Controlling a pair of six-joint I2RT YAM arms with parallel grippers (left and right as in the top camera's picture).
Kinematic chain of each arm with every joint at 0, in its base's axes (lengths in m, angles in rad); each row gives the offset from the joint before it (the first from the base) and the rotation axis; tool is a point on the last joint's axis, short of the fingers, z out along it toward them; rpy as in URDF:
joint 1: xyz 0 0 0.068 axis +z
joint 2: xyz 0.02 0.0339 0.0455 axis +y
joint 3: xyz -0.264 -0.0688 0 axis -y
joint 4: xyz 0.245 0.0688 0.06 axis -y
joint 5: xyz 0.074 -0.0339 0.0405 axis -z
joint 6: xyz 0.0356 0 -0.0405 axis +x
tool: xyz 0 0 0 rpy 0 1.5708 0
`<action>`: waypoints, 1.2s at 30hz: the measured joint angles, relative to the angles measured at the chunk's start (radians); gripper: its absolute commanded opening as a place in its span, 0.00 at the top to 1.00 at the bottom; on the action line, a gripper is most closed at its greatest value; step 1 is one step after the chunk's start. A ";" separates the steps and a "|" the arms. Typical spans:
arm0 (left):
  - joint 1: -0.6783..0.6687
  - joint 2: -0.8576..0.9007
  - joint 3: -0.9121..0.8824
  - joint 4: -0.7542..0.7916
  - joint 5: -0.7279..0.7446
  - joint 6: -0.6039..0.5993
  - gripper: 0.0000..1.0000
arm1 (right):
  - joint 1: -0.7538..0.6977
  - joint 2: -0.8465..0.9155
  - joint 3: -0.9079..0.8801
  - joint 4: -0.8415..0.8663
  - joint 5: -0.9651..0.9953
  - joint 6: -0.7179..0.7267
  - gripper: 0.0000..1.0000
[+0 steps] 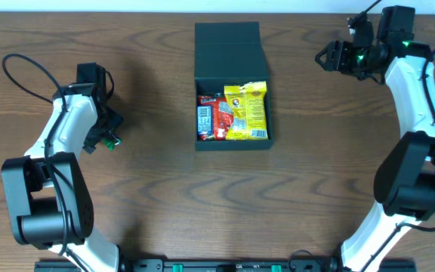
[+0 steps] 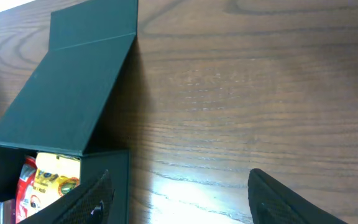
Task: Pack container
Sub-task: 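Move the left gripper to the green-wrapped bar and grasp it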
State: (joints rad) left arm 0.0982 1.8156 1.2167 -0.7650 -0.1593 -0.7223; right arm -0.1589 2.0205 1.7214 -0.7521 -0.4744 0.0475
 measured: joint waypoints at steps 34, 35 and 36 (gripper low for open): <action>0.033 0.132 0.000 0.134 0.138 0.092 0.47 | 0.000 0.000 0.000 0.001 0.000 -0.007 0.30; 0.033 0.133 0.000 0.137 0.139 0.092 0.48 | 0.000 0.000 0.000 0.001 0.000 -0.007 0.30; 0.033 0.133 0.000 0.138 0.142 0.092 0.50 | 0.000 0.000 0.000 0.001 0.000 -0.007 0.30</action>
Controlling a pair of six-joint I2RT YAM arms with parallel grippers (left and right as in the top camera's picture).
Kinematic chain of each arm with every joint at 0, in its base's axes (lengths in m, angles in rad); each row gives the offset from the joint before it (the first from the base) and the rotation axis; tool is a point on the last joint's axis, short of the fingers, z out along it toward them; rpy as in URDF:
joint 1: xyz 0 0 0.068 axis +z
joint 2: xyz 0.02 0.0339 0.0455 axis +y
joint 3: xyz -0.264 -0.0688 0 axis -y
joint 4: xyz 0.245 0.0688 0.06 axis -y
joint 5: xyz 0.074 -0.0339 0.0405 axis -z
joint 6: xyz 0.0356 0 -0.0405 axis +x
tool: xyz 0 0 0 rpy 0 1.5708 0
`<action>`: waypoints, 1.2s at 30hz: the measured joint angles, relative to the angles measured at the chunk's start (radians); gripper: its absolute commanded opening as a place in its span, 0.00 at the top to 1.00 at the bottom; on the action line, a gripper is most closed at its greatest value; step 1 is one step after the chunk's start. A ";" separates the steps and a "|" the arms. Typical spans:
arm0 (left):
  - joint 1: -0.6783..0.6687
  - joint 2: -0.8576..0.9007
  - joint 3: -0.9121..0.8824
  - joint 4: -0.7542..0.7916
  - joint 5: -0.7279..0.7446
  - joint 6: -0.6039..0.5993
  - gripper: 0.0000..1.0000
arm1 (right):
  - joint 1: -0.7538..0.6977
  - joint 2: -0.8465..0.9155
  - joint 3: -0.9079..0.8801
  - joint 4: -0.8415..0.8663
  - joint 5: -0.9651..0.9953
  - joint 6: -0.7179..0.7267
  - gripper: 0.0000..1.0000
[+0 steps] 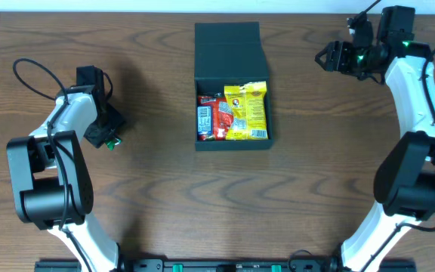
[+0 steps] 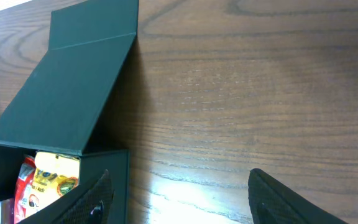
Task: Pack container
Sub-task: 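Move the left gripper to the green-wrapped bar and grasp it, then carry the green bar with the left gripper and insert it into the box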
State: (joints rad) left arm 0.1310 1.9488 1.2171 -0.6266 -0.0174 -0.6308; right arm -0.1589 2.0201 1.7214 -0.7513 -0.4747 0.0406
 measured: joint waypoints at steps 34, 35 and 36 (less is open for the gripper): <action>-0.139 0.029 0.240 -0.114 0.011 0.134 0.77 | -0.006 0.000 0.000 0.055 0.000 0.000 0.29; -0.159 0.029 0.262 -0.115 0.008 0.142 0.77 | -0.011 0.000 0.000 0.056 0.000 0.000 0.29; -0.205 0.029 0.314 -0.126 0.002 0.163 0.77 | -0.016 0.000 0.000 0.055 0.000 0.000 0.29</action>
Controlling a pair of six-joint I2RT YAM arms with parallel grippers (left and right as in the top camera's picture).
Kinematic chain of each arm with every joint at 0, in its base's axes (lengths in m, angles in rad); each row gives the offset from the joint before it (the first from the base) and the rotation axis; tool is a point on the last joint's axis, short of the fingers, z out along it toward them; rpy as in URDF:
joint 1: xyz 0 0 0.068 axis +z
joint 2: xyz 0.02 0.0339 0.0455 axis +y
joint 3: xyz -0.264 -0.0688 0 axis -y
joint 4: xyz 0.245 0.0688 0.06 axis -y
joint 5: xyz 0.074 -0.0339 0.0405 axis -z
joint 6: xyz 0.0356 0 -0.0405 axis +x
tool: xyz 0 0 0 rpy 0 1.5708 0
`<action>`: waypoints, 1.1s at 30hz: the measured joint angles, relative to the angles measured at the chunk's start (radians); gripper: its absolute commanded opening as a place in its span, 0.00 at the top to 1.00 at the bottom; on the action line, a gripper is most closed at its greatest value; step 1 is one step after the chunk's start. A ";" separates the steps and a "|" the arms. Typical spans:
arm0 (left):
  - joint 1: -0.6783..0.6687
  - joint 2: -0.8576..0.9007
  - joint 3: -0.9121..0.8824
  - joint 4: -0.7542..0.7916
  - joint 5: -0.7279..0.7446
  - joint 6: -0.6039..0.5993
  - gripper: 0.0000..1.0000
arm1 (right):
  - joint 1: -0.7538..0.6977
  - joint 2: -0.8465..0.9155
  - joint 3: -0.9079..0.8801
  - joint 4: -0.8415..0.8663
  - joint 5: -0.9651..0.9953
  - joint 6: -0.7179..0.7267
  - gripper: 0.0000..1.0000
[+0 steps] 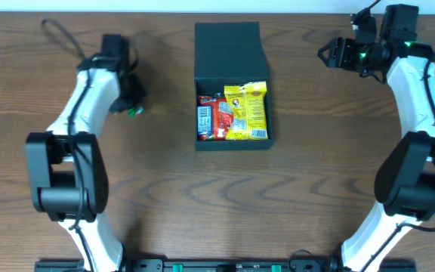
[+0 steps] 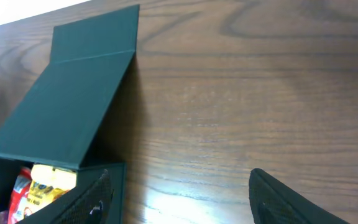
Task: Pack container
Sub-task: 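Carry the green bar with the left gripper and insert it into the box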
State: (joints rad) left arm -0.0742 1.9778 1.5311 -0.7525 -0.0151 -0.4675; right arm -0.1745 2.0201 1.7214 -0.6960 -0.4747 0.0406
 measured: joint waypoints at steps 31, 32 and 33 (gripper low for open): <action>-0.577 0.055 0.200 -0.115 -0.030 -0.008 0.76 | -0.113 0.000 0.000 -0.102 -0.015 0.004 0.29; -0.576 0.060 0.200 -0.119 -0.031 -0.009 0.76 | -0.113 0.000 0.000 -0.104 -0.016 0.004 0.29; -0.576 0.065 0.200 -0.123 -0.032 -0.012 0.76 | -0.113 0.000 0.000 -0.105 -0.018 0.004 0.29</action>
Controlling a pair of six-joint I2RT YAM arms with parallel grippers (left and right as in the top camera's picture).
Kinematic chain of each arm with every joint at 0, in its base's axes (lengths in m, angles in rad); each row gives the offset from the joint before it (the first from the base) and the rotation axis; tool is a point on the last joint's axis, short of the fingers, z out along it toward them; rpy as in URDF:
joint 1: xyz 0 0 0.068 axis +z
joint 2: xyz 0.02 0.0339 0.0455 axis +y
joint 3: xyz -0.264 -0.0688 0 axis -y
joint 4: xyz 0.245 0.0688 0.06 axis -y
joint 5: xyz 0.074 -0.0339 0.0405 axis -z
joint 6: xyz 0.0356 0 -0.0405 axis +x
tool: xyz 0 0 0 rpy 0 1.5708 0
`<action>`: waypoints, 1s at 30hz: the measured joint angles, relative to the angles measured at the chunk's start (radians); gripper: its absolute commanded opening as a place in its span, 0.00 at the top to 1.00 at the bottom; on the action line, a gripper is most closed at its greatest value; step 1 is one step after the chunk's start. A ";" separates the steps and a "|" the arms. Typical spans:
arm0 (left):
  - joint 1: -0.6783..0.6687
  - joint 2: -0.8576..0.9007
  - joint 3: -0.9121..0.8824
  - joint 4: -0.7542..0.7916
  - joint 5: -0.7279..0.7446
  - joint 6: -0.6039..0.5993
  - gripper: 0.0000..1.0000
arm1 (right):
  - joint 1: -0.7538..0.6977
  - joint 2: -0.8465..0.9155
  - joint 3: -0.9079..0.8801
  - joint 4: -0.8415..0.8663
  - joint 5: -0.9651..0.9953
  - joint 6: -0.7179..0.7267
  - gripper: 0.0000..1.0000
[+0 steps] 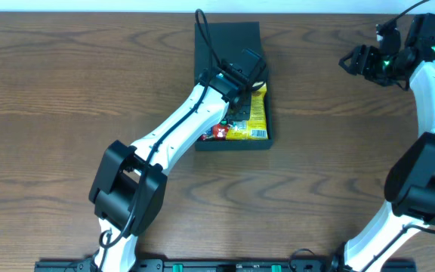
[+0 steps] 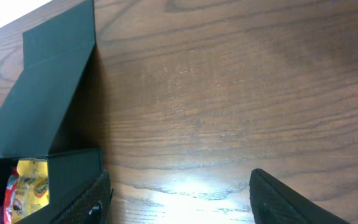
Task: Pack container
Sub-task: 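Carry the green bar with the left gripper and insert it into the box, then release the green bar and raise the left gripper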
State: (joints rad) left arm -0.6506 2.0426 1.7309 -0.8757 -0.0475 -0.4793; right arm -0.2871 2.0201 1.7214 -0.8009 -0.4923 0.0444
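The dark green box (image 1: 232,143) stands at the table's middle with its lid (image 1: 227,36) folded back. Inside it lie a yellow snack packet (image 1: 256,113) and a red packet (image 1: 219,133). My left arm stretches across the box, and its left gripper (image 1: 237,108) hangs over the box's inside, hiding the left part of the contents. The fingers are too dark to read. My right gripper (image 2: 185,205) is open over bare wood at the far right, well apart from the box (image 2: 42,168), with nothing between its fingers (image 2: 92,202).
The brown wooden table (image 1: 338,174) spreads around the box. The table's far edge (image 2: 5,15) runs just behind the lid. My right arm (image 1: 429,83) stands along the right side.
My left gripper was left of the box over bare table and now hangs over the box's inside. My right gripper has shifted a little to the right, still open.
My left gripper was at the far left of the table, near its own arm. Later it stood higher and closer to the box, and now it is over the box's contents. My right gripper stayed open at the far right, lately drifting outward.
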 measured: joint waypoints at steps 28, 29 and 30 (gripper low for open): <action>0.164 -0.104 0.010 0.071 -0.084 -0.127 0.94 | 0.013 0.000 0.000 0.005 -0.006 -0.010 0.99; 0.194 -0.105 0.011 0.069 -0.080 -0.128 0.94 | 0.019 0.000 0.000 0.004 -0.006 -0.011 0.99; 0.239 -0.105 0.011 0.063 -0.065 -0.131 0.94 | 0.027 0.000 -0.002 0.005 -0.010 -0.011 0.99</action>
State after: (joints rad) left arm -0.4118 1.9381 1.7416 -0.8127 -0.1127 -0.6102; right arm -0.2604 2.0201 1.7195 -0.7963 -0.5018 0.0334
